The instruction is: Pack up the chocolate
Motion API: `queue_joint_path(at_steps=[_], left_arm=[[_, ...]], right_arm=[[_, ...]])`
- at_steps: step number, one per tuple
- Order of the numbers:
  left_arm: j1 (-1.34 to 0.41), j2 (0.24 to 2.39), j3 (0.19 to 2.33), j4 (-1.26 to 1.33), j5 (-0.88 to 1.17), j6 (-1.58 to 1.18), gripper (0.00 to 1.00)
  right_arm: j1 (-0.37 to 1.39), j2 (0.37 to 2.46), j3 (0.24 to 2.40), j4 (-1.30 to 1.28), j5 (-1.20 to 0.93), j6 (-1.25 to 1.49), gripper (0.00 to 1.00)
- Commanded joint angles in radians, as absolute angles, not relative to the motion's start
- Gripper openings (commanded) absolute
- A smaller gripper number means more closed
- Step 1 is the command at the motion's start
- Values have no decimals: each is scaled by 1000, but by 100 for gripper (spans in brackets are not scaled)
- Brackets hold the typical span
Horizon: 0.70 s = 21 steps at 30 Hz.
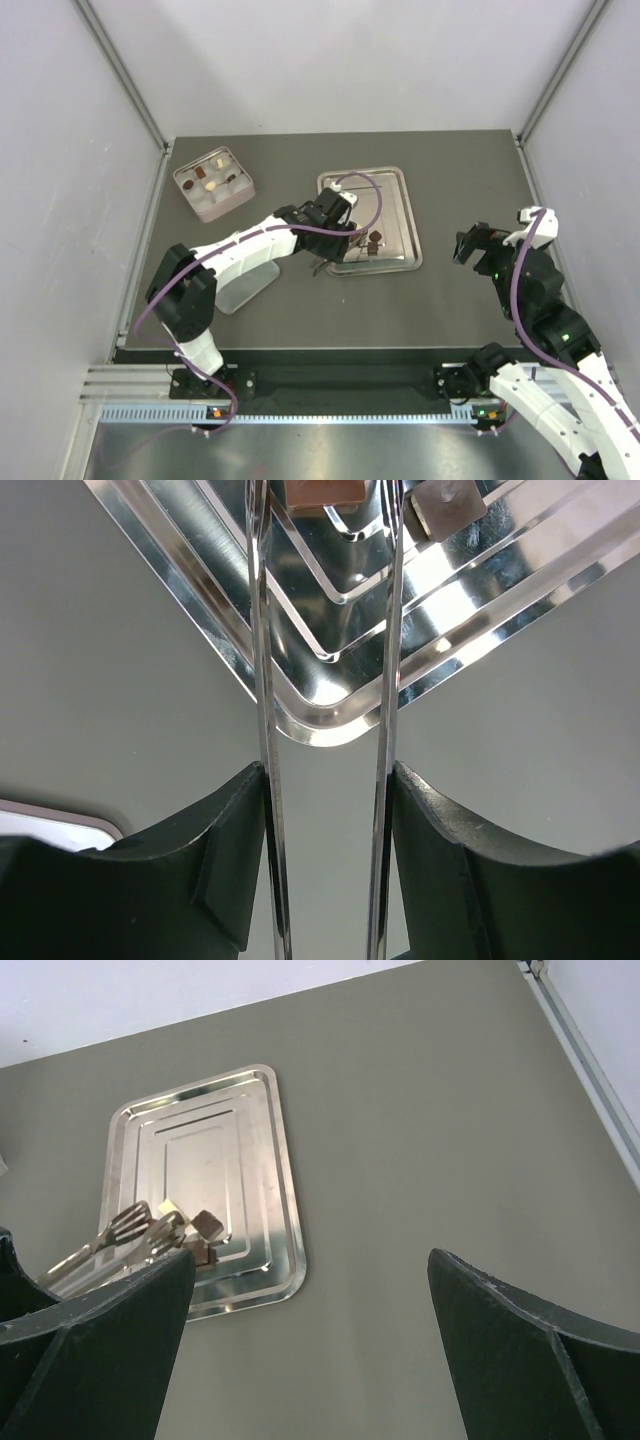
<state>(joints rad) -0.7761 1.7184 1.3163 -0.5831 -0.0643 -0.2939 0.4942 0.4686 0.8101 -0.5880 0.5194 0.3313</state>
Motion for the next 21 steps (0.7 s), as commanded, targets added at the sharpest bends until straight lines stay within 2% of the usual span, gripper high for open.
queue_joint_path(at_steps=[1, 21], left_arm=[[-781, 1721, 1319, -538, -67, -304, 54], [-776, 1684, 1445, -670, -123, -296, 43]], right_arm=[[492, 468, 839, -572, 537, 310, 100], [492, 460, 847, -564, 519, 314, 100]])
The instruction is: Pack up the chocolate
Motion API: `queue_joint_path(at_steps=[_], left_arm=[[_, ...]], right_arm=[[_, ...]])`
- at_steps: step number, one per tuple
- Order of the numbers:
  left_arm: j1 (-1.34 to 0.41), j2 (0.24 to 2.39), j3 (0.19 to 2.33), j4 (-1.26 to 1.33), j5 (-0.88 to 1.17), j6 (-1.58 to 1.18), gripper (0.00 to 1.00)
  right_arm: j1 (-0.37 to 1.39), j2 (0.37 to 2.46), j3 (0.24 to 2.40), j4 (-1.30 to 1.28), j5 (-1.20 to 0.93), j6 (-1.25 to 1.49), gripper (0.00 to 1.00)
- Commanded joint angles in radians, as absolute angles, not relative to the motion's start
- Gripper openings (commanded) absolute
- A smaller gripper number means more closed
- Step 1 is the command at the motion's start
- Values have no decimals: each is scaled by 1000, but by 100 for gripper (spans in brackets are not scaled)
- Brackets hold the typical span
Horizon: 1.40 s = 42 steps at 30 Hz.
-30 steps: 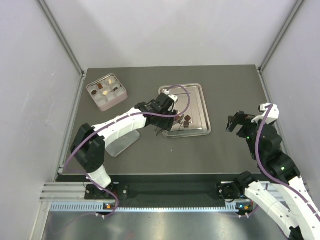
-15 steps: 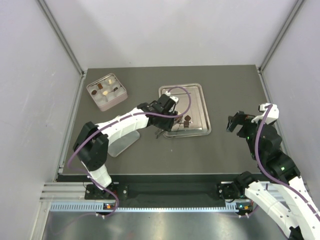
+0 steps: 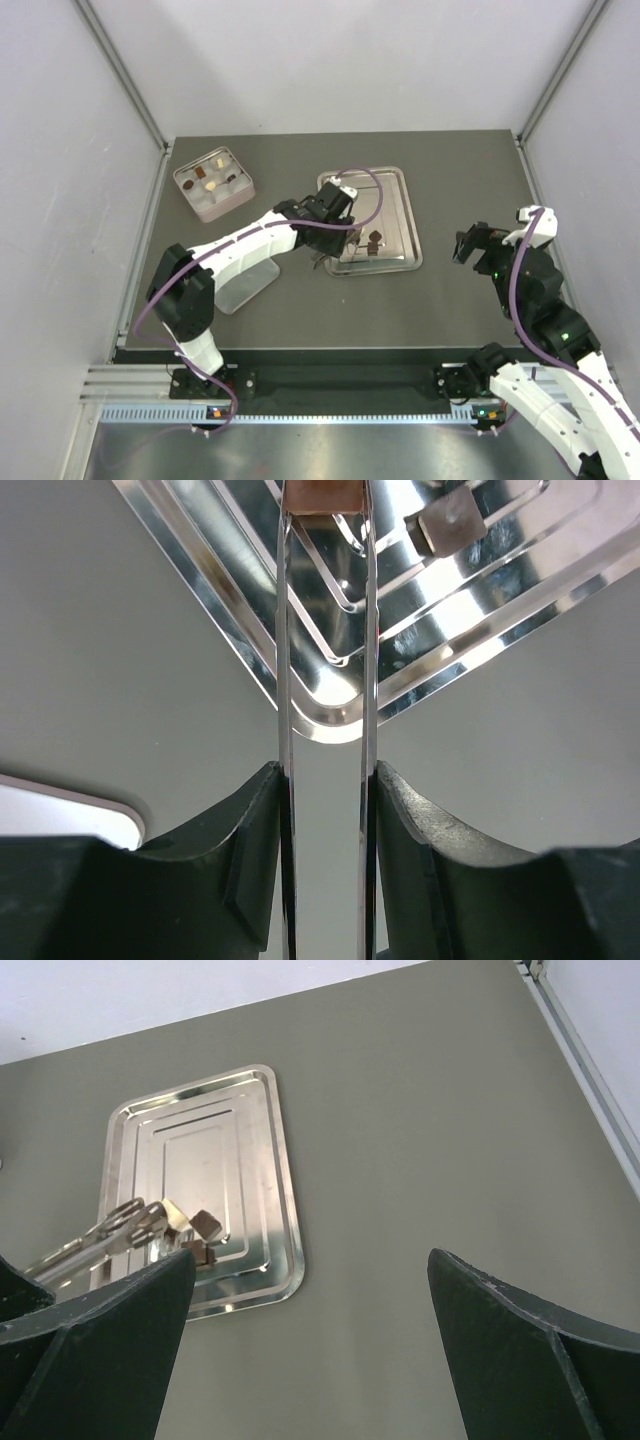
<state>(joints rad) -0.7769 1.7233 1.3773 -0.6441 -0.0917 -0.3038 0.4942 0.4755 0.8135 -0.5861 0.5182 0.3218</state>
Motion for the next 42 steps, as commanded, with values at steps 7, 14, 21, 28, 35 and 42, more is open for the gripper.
queue_joint_path(at_steps=[7, 14, 21, 28, 35, 42], left_arm=[[-713, 1663, 1528, -735, -163, -258, 42], [-400, 1646, 1617, -768, -84, -227, 42], [-132, 1620, 1600, -762, -103, -253, 43], [34, 1623, 1516, -723, -130, -302, 42], [69, 1650, 1516, -712, -219, -301, 43], [89, 1715, 1555, -718, -233, -298, 44]], right_arm=[[492, 442, 838, -568, 519, 314, 100], [492, 426, 831, -563, 499, 322, 100], [492, 402, 796, -526, 463, 325, 100], [492, 417, 776, -474, 416, 301, 100], [492, 433, 775, -439, 405, 282, 100], [492, 443, 767, -410, 408, 282, 100]])
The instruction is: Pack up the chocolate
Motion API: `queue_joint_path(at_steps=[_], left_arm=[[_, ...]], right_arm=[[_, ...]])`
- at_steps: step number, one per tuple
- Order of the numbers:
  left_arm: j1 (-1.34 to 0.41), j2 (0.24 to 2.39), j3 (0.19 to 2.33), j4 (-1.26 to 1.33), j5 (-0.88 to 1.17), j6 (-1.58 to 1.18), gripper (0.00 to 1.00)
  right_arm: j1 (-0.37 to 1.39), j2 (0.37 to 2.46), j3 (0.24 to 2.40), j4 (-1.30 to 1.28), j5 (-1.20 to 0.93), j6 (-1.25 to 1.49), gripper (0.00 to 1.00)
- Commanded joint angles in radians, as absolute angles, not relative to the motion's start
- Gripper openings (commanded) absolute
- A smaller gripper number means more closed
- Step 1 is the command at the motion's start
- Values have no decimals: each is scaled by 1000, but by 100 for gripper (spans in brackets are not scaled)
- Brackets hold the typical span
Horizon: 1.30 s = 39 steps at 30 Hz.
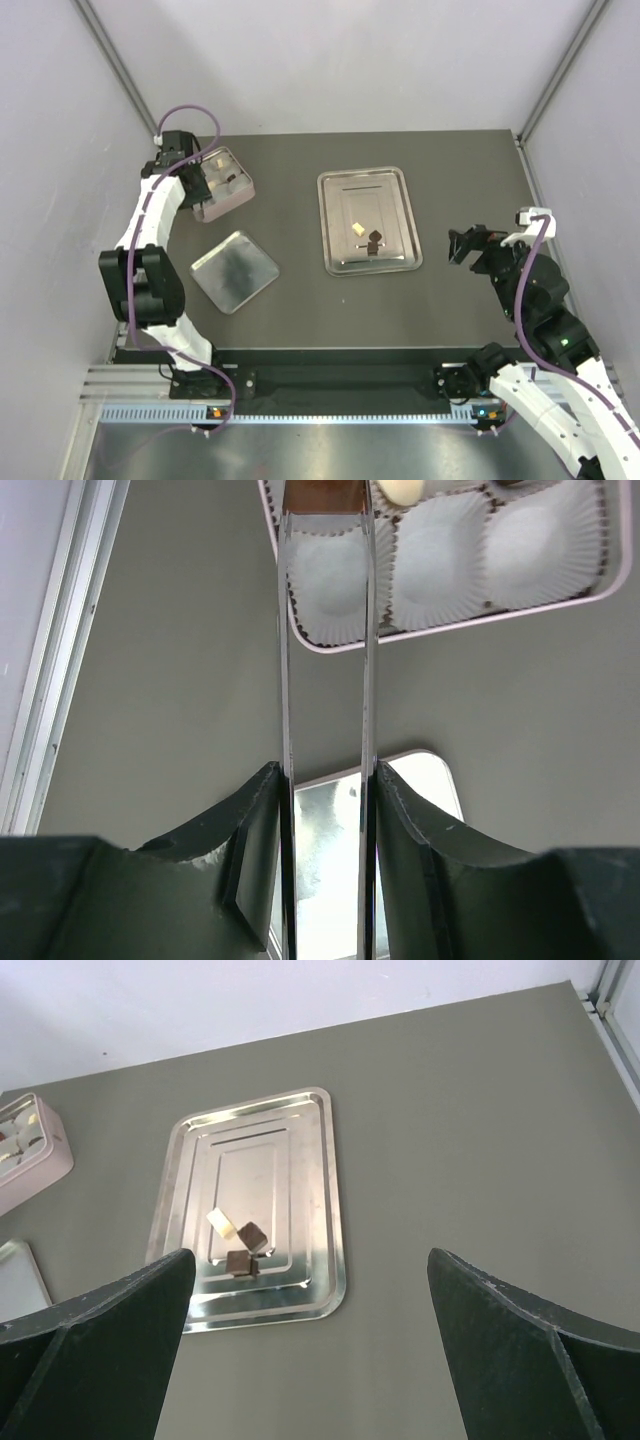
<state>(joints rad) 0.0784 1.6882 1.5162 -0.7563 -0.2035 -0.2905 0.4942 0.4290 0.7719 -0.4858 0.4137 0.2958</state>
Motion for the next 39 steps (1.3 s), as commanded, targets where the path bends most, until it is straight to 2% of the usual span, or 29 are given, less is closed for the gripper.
queue_joint_path(at_steps=[1, 30, 39], left_arm=[[89, 1727, 1558, -721, -241, -299, 44], [100, 1847, 1628, -695, -253, -282, 50], [100, 1806, 1670, -718, -212, -275, 51]], right_arm=[[492, 448, 767, -408, 407, 281, 100], [492, 485, 762, -377, 428, 270, 100], [492, 491, 767, -374, 425, 271, 100]])
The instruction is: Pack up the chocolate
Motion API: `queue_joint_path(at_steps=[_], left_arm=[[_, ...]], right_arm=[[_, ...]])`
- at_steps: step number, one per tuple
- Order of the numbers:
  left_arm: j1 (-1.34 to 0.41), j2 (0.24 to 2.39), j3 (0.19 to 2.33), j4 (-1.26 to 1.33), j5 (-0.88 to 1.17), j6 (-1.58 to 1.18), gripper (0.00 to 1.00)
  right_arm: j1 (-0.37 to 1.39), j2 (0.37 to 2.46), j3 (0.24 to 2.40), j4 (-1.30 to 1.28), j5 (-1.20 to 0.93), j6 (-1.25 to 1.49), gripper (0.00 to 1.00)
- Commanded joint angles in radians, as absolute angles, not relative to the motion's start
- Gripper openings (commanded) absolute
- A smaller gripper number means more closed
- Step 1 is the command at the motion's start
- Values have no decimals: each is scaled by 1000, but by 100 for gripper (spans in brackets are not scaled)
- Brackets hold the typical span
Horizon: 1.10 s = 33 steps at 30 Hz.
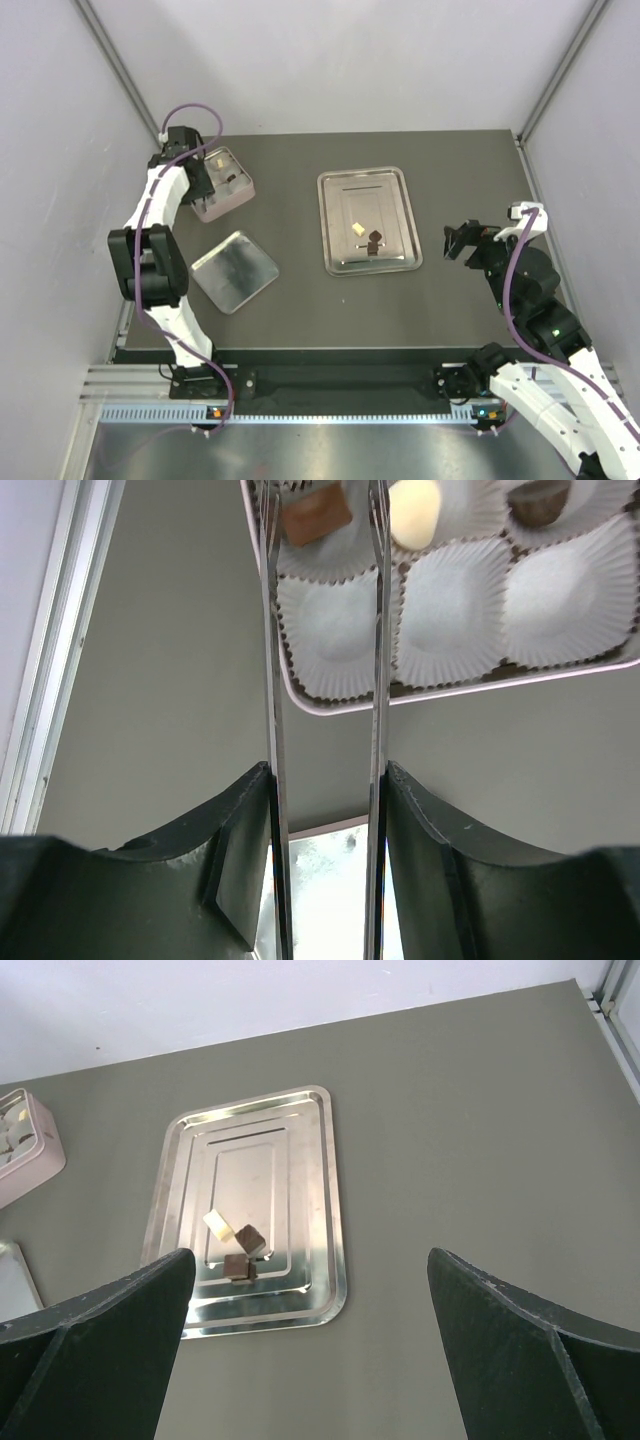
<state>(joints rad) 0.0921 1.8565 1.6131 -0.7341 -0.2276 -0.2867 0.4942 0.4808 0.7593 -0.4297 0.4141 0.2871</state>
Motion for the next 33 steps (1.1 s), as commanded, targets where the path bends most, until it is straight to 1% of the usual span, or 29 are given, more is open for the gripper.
queue_joint_path(at_steps=[1, 9, 10, 12, 13, 14, 15, 16, 17, 19, 25, 31, 33], left_arm=[[98, 1796, 1674, -721, -203, -276, 51], [81, 1643, 1614, -715, -62, -295, 50], [28, 1590, 1582, -713, -5, -290, 50], [3, 1577, 1571, -715, 33, -285, 50], [-35, 1563, 1550, -704, 40, -276, 50], [-110, 1543, 1542, -706, 32, -267, 49], [-154, 1534, 1536, -706, -24, -258, 49], [-197, 1528, 1525, -706, -38, -253, 50], [-277, 1519, 1520, -706, -47, -252, 49], [-381, 1506, 1500, -681, -48, -271, 49], [-639, 1526, 1439, -580, -87, -293, 51], [-739, 1597, 1431, -548, -101, -232, 51], [-749, 1601, 1410, -516, -106, -204, 52]], right_arm=[[492, 491, 769, -374, 425, 272, 100], [492, 486, 772, -387, 394, 307, 100], [494, 480, 764, -393, 384, 317, 100], [492, 479, 759, -396, 380, 325, 100], [492, 477, 756, -397, 379, 327, 100], [491, 479, 755, -403, 377, 328, 100], [492, 480, 753, -406, 376, 330, 100], [492, 480, 756, -410, 374, 331, 100], [492, 482, 758, -420, 373, 333, 100], [492, 477, 765, -428, 373, 334, 100], [492, 463, 767, -443, 382, 348, 100], [492, 449, 770, -462, 385, 350, 100], [494, 440, 772, -466, 394, 348, 100]])
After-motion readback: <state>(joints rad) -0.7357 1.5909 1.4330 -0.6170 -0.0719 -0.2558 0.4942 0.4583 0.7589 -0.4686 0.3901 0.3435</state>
